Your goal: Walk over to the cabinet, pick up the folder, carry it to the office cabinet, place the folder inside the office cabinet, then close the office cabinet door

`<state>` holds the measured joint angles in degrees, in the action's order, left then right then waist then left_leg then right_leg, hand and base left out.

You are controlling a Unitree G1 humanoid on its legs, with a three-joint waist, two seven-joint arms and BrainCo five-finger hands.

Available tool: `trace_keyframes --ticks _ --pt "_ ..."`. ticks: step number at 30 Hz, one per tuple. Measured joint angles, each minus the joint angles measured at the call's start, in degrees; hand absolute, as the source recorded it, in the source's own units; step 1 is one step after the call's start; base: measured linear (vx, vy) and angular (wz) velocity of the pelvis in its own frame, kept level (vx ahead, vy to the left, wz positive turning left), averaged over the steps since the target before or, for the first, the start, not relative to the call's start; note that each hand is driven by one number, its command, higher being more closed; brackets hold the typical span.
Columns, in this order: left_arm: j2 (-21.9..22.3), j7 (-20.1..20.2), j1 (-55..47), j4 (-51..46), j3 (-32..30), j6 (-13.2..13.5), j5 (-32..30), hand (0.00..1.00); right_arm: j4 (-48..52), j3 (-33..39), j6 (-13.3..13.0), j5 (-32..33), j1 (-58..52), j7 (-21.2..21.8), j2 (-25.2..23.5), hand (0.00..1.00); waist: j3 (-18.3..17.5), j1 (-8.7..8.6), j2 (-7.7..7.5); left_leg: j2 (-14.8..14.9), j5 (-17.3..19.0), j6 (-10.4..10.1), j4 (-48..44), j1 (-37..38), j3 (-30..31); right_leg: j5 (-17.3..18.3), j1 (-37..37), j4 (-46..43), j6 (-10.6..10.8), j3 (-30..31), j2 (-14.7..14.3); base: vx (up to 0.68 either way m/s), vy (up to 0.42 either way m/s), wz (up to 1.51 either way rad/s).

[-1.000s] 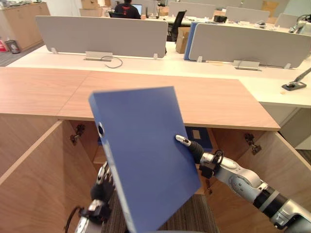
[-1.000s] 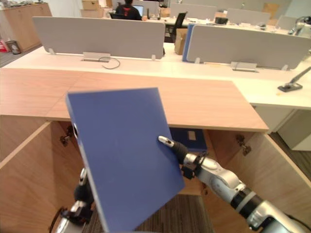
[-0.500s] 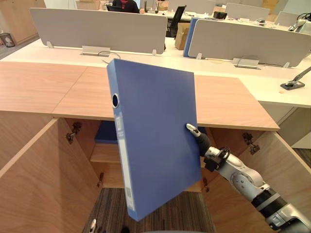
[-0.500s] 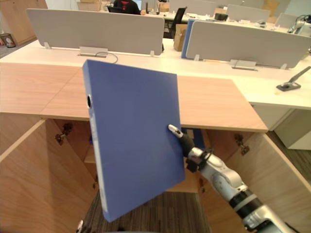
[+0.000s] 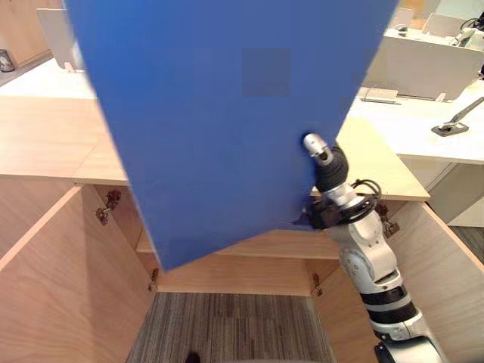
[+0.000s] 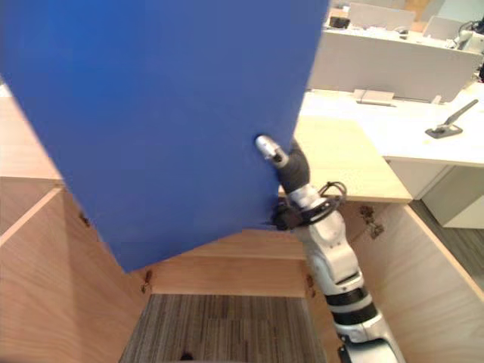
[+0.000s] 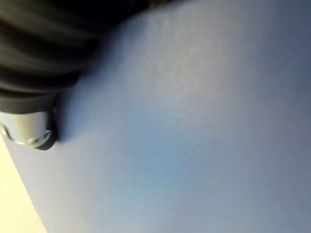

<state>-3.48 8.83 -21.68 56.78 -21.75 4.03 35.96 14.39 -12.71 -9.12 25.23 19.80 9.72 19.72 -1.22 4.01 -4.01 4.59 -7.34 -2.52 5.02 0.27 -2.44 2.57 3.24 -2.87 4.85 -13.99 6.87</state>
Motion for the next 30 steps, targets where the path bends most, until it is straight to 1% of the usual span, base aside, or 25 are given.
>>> trace_keyframes --ticks 3,6,7,9,10,12,13,15,17,18,20,21,22,23,25,27,28,29,30 --pt "0.03 -0.03 0.01 0.02 -1.02 0.17 -0.39 0.00 0.18 -1.17 -0.01 -6.66 0.00 0.01 -0.21 1.00 -0.02 0.02 -0.07 0.00 -0.04 -0.06 0.01 0.01 0.05 -0.01 -0.01 -0.08 -0.01 0.00 0.01 0.00 0.000 0.00" --pt "0.02 -0.07 -0.03 0.04 -2.14 0.57 -0.55 0.00 1.06 -3.03 -0.13 -11.26 0.00 -0.14 -0.14 1.00 -0.04 -0.02 -0.10 0.04 -0.06 -0.08 0.01 0.01 0.06 -0.01 -0.01 -0.09 -0.01 0.00 -0.01 0.00 0.000 0.00" --pt "0.00 -0.07 -0.01 0.03 -2.40 0.86 -1.64 0.00 1.34 -5.26 -0.73 -14.28 0.00 0.13 -0.04 1.00 -0.06 -0.08 -0.14 0.07 -0.07 -0.09 0.00 0.01 0.06 -0.01 -0.02 -0.08 -0.01 0.00 -0.05 0.00 0.000 0.00" --pt "0.00 -0.03 0.01 0.03 -2.40 0.97 -2.40 0.00 1.34 -6.94 -1.24 -16.17 0.00 0.36 0.26 1.00 -0.06 -0.12 -0.19 0.08 -0.07 -0.09 0.00 0.01 0.06 -0.01 -0.02 -0.07 -0.01 0.00 -0.06 0.00 0.000 0.00" --pt "0.01 0.03 0.00 0.04 -2.40 1.00 -2.49 0.00 1.20 -8.84 -1.57 -18.12 0.01 0.88 0.75 1.00 -0.07 -0.18 -0.28 0.09 -0.07 -0.09 0.00 0.01 0.06 -0.01 -0.02 -0.06 -0.01 0.00 -0.07 0.00 0.000 0.00" --pt "0.00 0.16 -0.01 0.04 -2.38 1.20 -2.66 0.00 0.28 -13.30 -2.23 -22.32 -0.02 1.70 2.90 1.00 -0.14 -0.25 -0.51 0.09 -0.06 -0.09 0.00 -0.01 0.05 -0.01 -0.04 -0.05 -0.01 0.00 -0.07 0.00 0.000 0.00" --pt "-0.03 0.22 -0.02 0.04 -2.30 1.35 -2.68 0.00 -1.40 -16.22 -2.80 -24.84 -0.05 2.27 4.32 1.00 -0.19 -0.25 -0.63 0.09 -0.06 -0.09 0.01 -0.01 0.04 -0.01 -0.04 -0.05 -0.01 0.01 -0.06 0.00 0.000 0.00" --pt "-0.10 0.41 -0.02 0.03 -2.11 1.49 -2.70 0.00 -4.46 -19.76 -3.33 -28.77 -0.70 3.14 5.94 1.00 -0.30 -0.16 -0.92 0.09 -0.06 -0.09 0.01 -0.04 0.04 0.00 -0.08 -0.04 -0.01 0.01 -0.06 0.00 0.000 0.00" --pt "-0.27 0.64 -0.02 0.07 -0.93 1.60 -2.70 0.00 -11.28 -24.35 -3.58 -33.94 -2.68 3.95 7.94 1.00 -0.12 0.05 -1.25 -0.08 -0.01 -0.16 0.01 -0.08 0.06 0.02 -0.15 0.00 0.01 0.00 0.11 0.00 0.000 0.00" --pt "-0.25 0.77 -0.02 0.15 -0.60 1.60 -2.71 0.00 -13.40 -25.44 -3.59 -35.61 -3.00 3.99 8.43 1.00 -0.03 0.06 -1.25 -0.16 0.09 -0.29 0.01 -0.09 0.06 0.03 -0.17 -0.04 0.02 0.00 0.20 0.00 0.000 0.00" --pt "-0.46 0.98 0.00 0.41 1.20 1.66 -2.72 0.00 -22.15 -29.69 -3.63 -41.77 -3.68 4.43 10.53 1.00 0.64 0.09 -0.98 -0.52 0.14 -0.30 0.01 -0.13 0.04 0.07 -0.25 -0.15 0.06 0.01 0.62 0.00 0.000 0.00" --pt "-0.66 1.02 0.01 0.42 1.66 1.68 -2.73 0.00 -23.95 -30.58 -3.63 -43.09 -3.75 4.52 11.00 1.00 0.77 0.14 -0.93 -0.58 0.14 -0.30 0.01 -0.15 0.05 0.08 -0.28 -0.19 0.08 0.01 0.69 0.00 0.000 0.00" --pt "-1.27 1.17 0.02 0.77 2.73 1.72 -2.93 0.00 -27.35 -32.29 -3.66 -46.51 -3.90 4.84 11.91 1.00 1.01 0.25 -0.76 -0.71 0.17 -0.26 0.00 -0.18 0.05 0.12 -0.33 -0.24 0.14 0.00 0.83 0.00 0.000 0.00" --pt "-1.74 1.30 0.01 0.96 3.65 1.73 -2.96 0.00 -30.09 -32.67 -3.83 -49.40 -4.43 5.17 12.25 1.00 1.28 0.26 -0.52 -0.82 0.20 -0.22 0.00 -0.17 0.07 0.19 -0.37 -0.37 0.26 0.00 0.95 0.00 0.000 0.00" --pt "-1.89 1.46 0.05 0.99 4.86 1.74 -2.98 0.00 -33.15 -32.66 -3.86 -52.48 -4.56 5.08 12.76 1.00 1.77 0.23 0.06 -1.01 0.27 -0.11 -0.01 -0.15 0.08 0.25 -0.41 -0.48 0.38 0.00 1.15 0.00 0.000 0.00" --pt "-1.89 1.64 0.07 0.99 5.90 1.73 -3.68 0.00 -35.50 -32.62 -3.94 -54.15 -4.51 4.78 13.04 1.00 1.99 0.28 0.38 -1.19 0.36 0.02 -0.02 -0.13 0.13 0.34 -0.41 -0.53 0.51 0.00 1.31 0.00 0.000 0.00" --pt "-1.90 1.65 0.07 0.99 6.31 1.73 -4.21 0.00 -36.87 -32.55 -4.05 -55.87 -4.43 4.31 12.89 1.00 2.34 0.36 0.80 -1.26 0.43 0.12 -0.02 -0.13 0.14 0.39 -0.41 -0.56 0.58 -0.01 1.38 0.00 0.000 0.00" --pt "-1.90 1.65 0.08 0.98 6.49 1.74 -4.25 0.00 -37.66 -32.48 -4.07 -56.41 -4.37 4.26 12.70 1.00 2.40 0.38 0.75 -1.30 0.46 0.17 -0.03 -0.12 0.15 0.41 -0.39 -0.61 0.61 -0.01 1.41 0.00 0.000 0.00" --pt "-1.96 1.65 0.11 0.97 7.15 1.75 -4.53 0.00 -40.34 -31.95 -4.08 -57.91 -4.20 3.76 11.85 1.00 2.88 0.48 1.04 -1.37 0.48 0.32 -0.04 -0.12 0.17 0.44 -0.37 -0.66 0.66 -0.02 1.44 0.00 0.000 0.00"
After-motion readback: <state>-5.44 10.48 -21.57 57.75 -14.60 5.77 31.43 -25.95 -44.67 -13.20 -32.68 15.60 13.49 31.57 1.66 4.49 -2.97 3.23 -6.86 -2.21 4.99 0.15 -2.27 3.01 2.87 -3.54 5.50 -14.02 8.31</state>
